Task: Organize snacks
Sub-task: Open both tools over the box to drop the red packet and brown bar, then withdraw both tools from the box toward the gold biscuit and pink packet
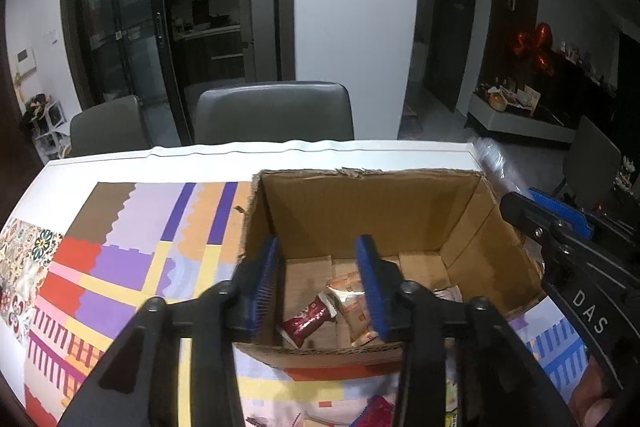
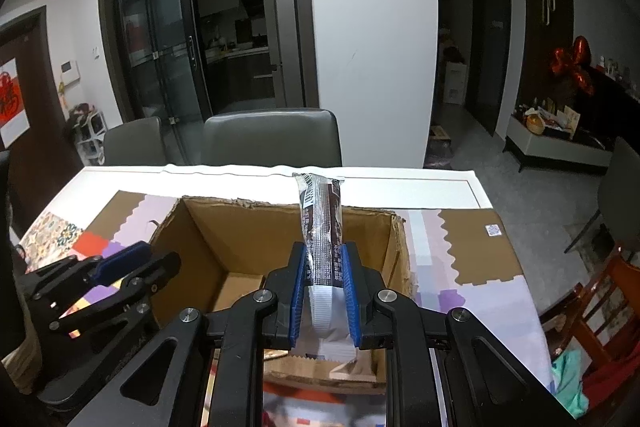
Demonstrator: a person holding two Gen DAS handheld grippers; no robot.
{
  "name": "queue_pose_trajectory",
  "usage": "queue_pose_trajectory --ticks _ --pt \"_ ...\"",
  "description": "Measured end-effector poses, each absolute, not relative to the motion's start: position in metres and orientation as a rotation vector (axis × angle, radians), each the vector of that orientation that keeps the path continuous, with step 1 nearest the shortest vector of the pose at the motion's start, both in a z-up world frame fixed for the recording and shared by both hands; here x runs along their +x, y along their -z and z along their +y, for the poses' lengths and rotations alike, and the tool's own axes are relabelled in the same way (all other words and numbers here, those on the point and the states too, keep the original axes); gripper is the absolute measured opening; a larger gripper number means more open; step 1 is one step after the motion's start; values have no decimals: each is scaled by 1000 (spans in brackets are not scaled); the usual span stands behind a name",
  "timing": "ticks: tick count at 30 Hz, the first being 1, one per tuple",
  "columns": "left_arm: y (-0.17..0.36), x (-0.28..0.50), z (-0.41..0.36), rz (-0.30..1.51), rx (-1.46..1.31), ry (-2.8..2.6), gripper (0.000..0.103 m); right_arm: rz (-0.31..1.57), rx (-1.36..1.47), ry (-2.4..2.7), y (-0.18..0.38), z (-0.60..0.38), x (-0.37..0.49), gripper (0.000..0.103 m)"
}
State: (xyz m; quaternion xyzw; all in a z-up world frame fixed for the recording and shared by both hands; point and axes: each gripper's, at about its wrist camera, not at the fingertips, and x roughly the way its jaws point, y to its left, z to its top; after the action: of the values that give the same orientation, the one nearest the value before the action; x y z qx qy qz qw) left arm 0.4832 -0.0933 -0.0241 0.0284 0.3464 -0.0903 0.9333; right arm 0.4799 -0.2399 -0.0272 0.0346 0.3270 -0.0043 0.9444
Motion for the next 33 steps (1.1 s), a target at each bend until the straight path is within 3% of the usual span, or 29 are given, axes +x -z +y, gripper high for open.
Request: queue_pose_trajectory --ticks 2,5,8,13,18,33 --pt "21 481 -92 703 58 175 47 666 68 12 26 -239 480 21" --pt "17 479 -89 691 60 161 52 650 65 20 24 -240 477 41" --pt "14 476 -87 682 58 150 57 630 54 38 21 -240 474 45" --pt "8 469 -84 671 54 139 63 614 60 52 15 -241 468 63" --pt "-1 458 -81 648 52 124 72 598 59 56 7 -240 458 66" --pt "-26 413 -66 594 48 97 84 549 52 49 -18 -231 420 68"
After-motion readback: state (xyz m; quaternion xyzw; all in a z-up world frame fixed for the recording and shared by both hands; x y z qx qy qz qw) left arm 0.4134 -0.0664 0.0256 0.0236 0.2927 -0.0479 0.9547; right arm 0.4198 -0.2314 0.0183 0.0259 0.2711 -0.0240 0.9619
